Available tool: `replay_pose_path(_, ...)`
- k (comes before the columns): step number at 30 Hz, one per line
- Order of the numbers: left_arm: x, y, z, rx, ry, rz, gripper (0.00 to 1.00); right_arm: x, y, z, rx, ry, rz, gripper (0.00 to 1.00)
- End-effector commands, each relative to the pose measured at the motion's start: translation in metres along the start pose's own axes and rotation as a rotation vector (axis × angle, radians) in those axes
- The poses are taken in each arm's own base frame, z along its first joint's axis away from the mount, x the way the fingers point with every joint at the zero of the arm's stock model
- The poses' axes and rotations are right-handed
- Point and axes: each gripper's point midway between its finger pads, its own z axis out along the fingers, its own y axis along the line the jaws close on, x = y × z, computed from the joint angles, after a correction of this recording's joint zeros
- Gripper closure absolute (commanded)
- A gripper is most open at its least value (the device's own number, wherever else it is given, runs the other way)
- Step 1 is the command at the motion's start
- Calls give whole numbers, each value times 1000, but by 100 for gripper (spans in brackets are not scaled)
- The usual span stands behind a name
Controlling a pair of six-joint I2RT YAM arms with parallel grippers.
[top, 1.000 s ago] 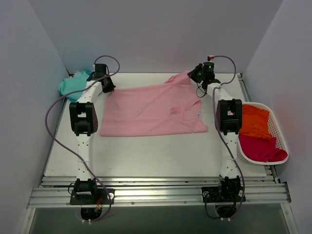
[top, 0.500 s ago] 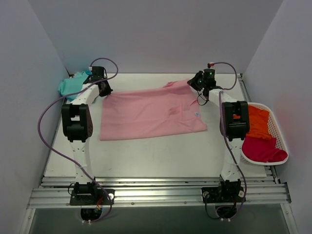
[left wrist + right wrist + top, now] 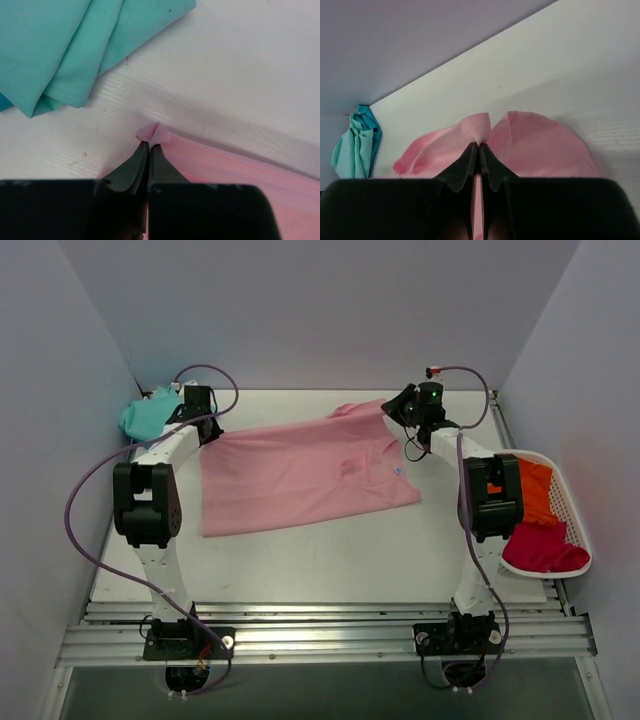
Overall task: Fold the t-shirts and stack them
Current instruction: Fold the tshirt
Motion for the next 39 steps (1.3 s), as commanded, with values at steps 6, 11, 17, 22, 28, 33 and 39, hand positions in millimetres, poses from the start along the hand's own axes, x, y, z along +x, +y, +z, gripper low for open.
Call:
replay_pose_path(6,-41,4,-45,28,-203,-50,98,-20,22,-30,-49,-81,-22,100)
replay_pose_path(11,-28,11,-56,27,-195,-47,98,-10,17,-44,-40,-71,-18,100)
replay_pose_path(17,4,20,-64,20,-153,-31,98,15,6,-70,-6,-56,-19,100)
replay_pose_path(22,41,45,-74,-74,-111,-92,69,57,-28,-96,143,-49,2,85)
replay_pose_path(28,50,80,-110,-174,-190,-239,6,65,-68,-130,411,-124,3,1)
replay_pose_path(33,19,87,-152,-158,-294,-265,6,36,-37,-145,370,-209,11,2)
replay_pose_path(39,21,74,-159,-85,-255,-240,6,40,-5,-126,322,-187,-5,3)
